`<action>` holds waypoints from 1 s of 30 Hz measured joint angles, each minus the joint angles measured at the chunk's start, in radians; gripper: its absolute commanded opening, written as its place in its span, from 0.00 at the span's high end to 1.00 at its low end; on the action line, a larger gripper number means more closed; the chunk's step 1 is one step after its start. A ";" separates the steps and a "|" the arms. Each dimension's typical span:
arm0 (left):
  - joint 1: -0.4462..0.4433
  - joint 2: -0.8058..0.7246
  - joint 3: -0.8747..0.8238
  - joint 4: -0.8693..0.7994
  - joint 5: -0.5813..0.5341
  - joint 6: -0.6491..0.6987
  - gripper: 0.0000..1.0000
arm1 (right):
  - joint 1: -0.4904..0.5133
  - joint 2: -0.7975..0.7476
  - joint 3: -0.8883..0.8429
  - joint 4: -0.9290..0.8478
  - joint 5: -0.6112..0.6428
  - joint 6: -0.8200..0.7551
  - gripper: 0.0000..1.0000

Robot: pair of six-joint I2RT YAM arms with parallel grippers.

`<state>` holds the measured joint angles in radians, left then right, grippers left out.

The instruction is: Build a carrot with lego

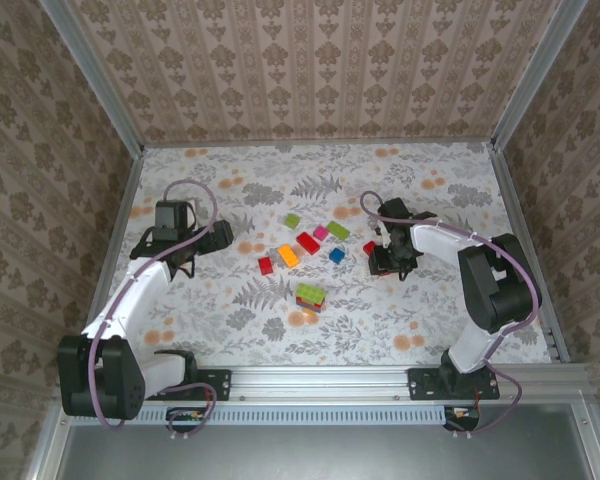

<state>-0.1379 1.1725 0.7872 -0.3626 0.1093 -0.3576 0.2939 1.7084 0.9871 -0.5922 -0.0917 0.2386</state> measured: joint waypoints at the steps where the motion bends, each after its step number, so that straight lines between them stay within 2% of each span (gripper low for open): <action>1: 0.000 0.000 0.000 0.000 0.000 0.000 0.00 | -0.002 0.000 0.000 0.000 -0.003 0.000 0.49; 4: -0.001 0.000 0.000 0.000 0.000 0.000 0.00 | -0.004 0.000 0.000 0.002 -0.014 0.000 0.50; 12: -0.003 0.000 0.000 0.000 0.000 0.002 0.00 | -0.013 0.000 0.000 0.012 -0.023 0.000 0.61; 17: -0.008 0.000 0.000 0.004 0.017 0.007 0.00 | -0.013 -0.002 0.000 0.024 -0.028 0.001 0.64; 20: -0.023 -0.003 -0.005 0.048 0.097 0.015 0.00 | -0.013 -0.007 -0.003 0.027 -0.030 0.001 0.64; 23: -0.079 -0.021 -0.037 0.152 0.206 0.032 0.00 | -0.012 -0.040 -0.021 0.027 -0.034 0.003 0.64; 27: -0.182 -0.066 -0.156 0.384 0.363 0.070 0.00 | 0.000 -0.092 -0.026 0.028 -0.043 0.006 0.64; 30: -0.226 -0.090 -0.270 0.557 0.500 0.098 0.00 | 0.014 -0.120 -0.027 0.028 -0.048 0.008 0.64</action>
<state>-0.3641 1.0824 0.5167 0.1944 0.6098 -0.2592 0.3077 1.5883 0.9600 -0.5644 -0.1402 0.2466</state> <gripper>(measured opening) 0.994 0.358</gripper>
